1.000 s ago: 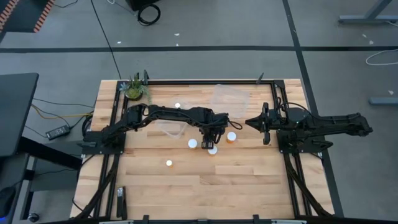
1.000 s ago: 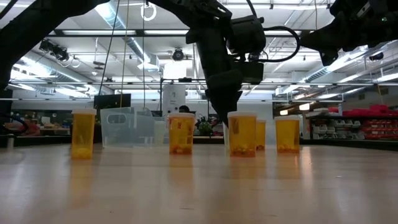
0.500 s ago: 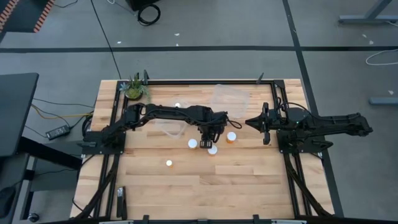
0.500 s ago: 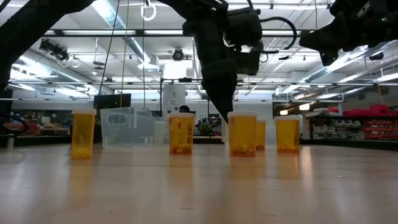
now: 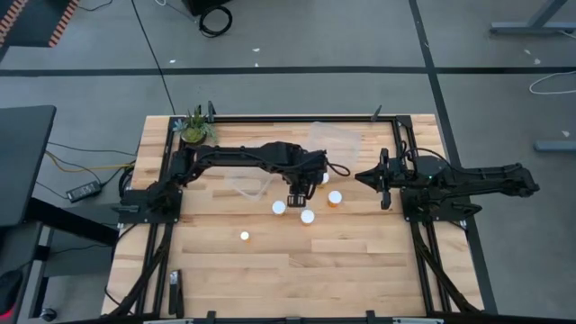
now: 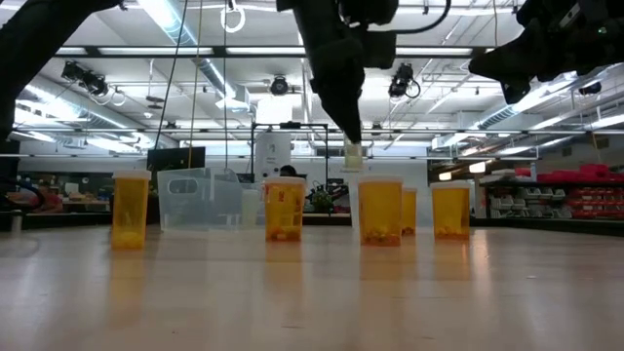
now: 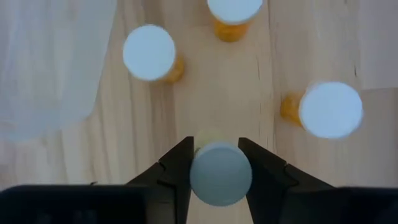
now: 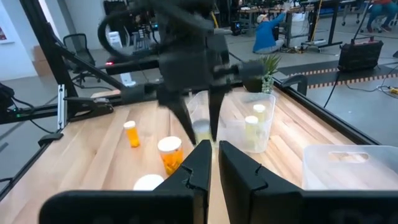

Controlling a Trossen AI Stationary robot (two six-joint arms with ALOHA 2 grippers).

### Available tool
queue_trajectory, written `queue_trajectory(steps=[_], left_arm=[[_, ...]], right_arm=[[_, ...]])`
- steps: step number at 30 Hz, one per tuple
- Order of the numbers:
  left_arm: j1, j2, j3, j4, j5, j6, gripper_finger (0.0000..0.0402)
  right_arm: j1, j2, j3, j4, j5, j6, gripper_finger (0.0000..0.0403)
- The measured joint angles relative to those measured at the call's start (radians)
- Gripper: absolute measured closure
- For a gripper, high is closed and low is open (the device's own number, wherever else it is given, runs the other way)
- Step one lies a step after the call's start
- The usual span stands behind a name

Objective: Pick and place medicine bottles into bin by pill shape (circle, oval)
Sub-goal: Put the small yellow pill bottle into the left transparent bin

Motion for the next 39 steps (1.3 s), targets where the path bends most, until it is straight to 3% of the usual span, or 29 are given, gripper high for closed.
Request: queue_trajectory(steps=[20, 39], left_arm=[[0.004, -0.064, -0.002, -0.202, -0.085, -0.054, 0.0281], [0.004, -0.063, -0.005, -0.405, -0.309, -0.136, 0.0283]], right_arm=[[0.0, 0.003, 0.0, -0.01, 0.0, 0.0, 0.0366], [0.0, 0.003, 0.0, -0.01, 0.0, 0.0, 0.0366]])
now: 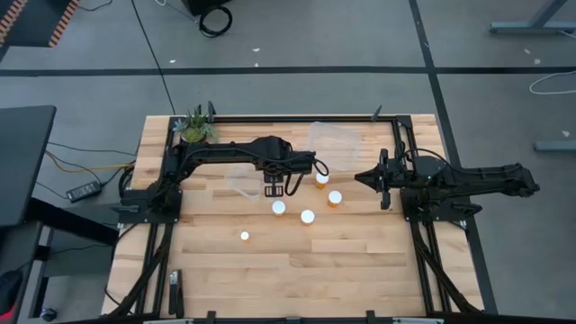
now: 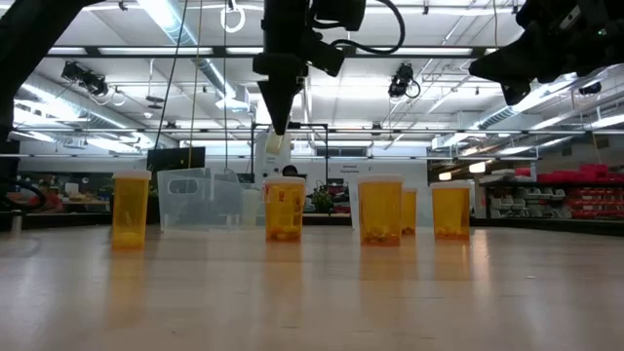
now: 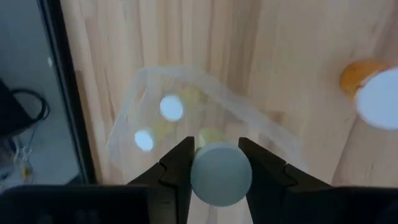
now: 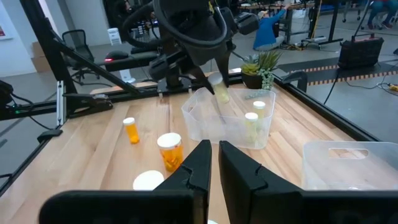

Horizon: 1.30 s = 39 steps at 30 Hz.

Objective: Pick and place medicine bottles into bin by pill shape (circle, oval)
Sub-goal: Put the small yellow pill bottle into the left transparent bin

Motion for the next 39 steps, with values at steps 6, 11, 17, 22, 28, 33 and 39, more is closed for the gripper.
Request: queue_trajectory(steps=[6, 11, 17, 22, 28, 33, 39], left_arm=[[0.0, 0.0, 0.0, -0.073, -0.067, -0.044, 0.0282], [0.0, 0.001, -0.002, -0.077, -0.083, -0.056, 0.0281], [0.006, -0.03, -0.174, 0.006, -0.085, -0.049, 0.0284], [0.028, -0.113, -0.377, 0.166, -0.071, -0.028, 0.0279], [0.072, -0.232, -0.542, 0.318, -0.028, -0.025, 0.0283], [0.124, -0.311, -0.629, 0.42, 0.065, -0.042, 0.0278], [0.19, -0.34, -0.682, 0.476, 0.191, -0.118, 0.0283]], right_arm=[[0.0, 0.0, 0.0, 0.0, 0.0, 0.0, 0.0366], [0.0, 0.0, 0.0, 0.0, 0.0, 0.0, 0.0366], [0.0, 0.0, 0.0, -0.001, 0.0, 0.0, 0.0366], [0.0, 0.0, 0.0, -0.006, 0.0, 0.0, 0.0366], [0.0, 0.0, 0.0, -0.007, 0.0, 0.0, 0.0366], [0.0, 0.0, 0.0, -0.007, 0.0, 0.0, 0.0366], [0.0, 0.0, 0.0, -0.008, 0.0, 0.0, 0.0366]])
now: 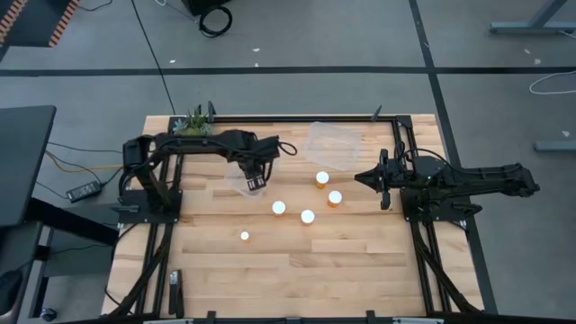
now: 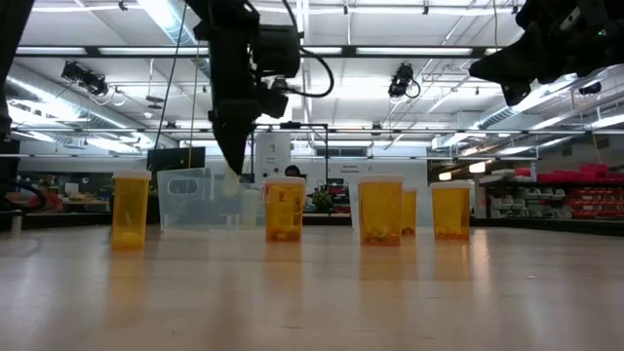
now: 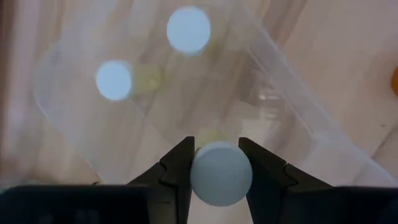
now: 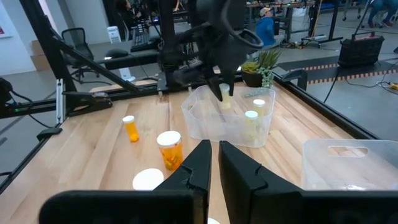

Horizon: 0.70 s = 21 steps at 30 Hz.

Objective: Pick and place medicine bottles into bin by pill shape (circle, oval)
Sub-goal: Put the small yellow pill bottle into the left transparent bin

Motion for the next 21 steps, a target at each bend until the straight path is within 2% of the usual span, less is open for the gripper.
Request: queue_trajectory(steps=[5, 14, 21], left_arm=[[0.025, 0.0, -0.058, 0.022, 0.024, -0.07, 0.0276], [0.024, 0.0, -0.185, 0.075, 0.05, -0.103, 0.028], [0.02, -0.001, -0.199, 0.089, 0.049, -0.114, 0.0271]], right_arm=[[0.0, 0.0, 0.0, 0.0, 0.0, 0.0, 0.0366], [0.0, 0.0, 0.0, 0.0, 0.0, 0.0, 0.0366], [0.0, 0.0, 0.0, 0.0, 0.0, 0.0, 0.0366]])
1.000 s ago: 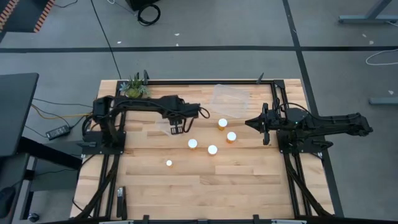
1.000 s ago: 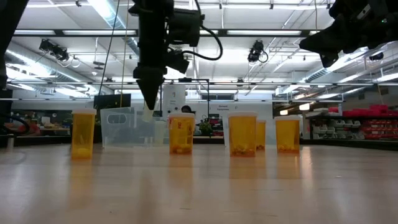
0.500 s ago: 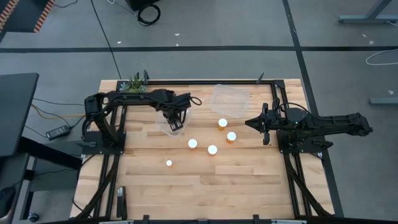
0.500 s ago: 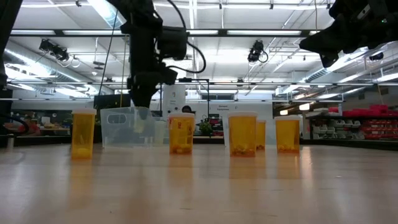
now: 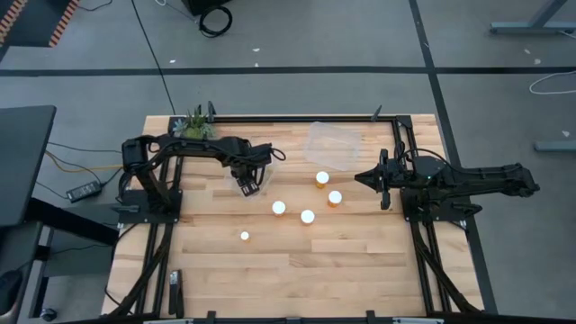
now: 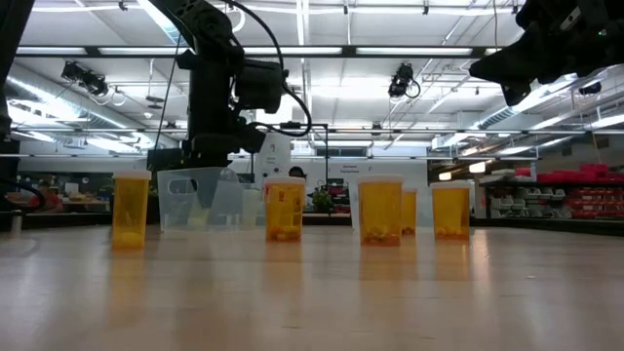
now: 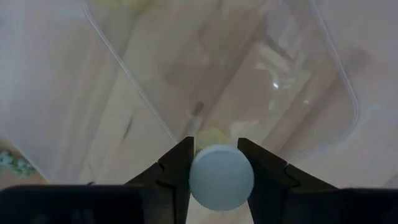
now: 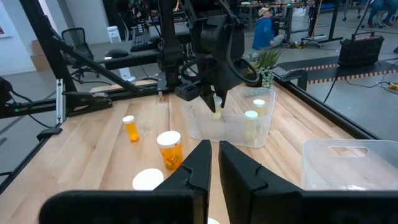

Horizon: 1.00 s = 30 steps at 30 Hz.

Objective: Pick and place medicine bottles into bin by pill shape (circle, oval)
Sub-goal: Put the small yellow pill bottle into the left transparent bin

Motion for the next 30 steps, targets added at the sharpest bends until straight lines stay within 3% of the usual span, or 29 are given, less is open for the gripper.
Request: queue_trajectory(steps=[16, 25, 30], left_arm=[[0.0, 0.002, 0.0, 0.0, 0.002, 0.003, 0.0259], [0.0, 0.002, 0.0, -0.001, 0.001, 0.019, 0.0305], [0.0, 0.002, 0.0, 0.0, 0.001, 0.019, 0.0273]], right_arm=[[0.0, 0.0, 0.0, 0.0, 0.0, 0.0, 0.0366], [0.0, 0.0, 0.0, 0.0, 0.0, 0.0, 0.0366], [0.0, 0.0, 0.0, 0.0, 0.0, 0.0, 0.0366]])
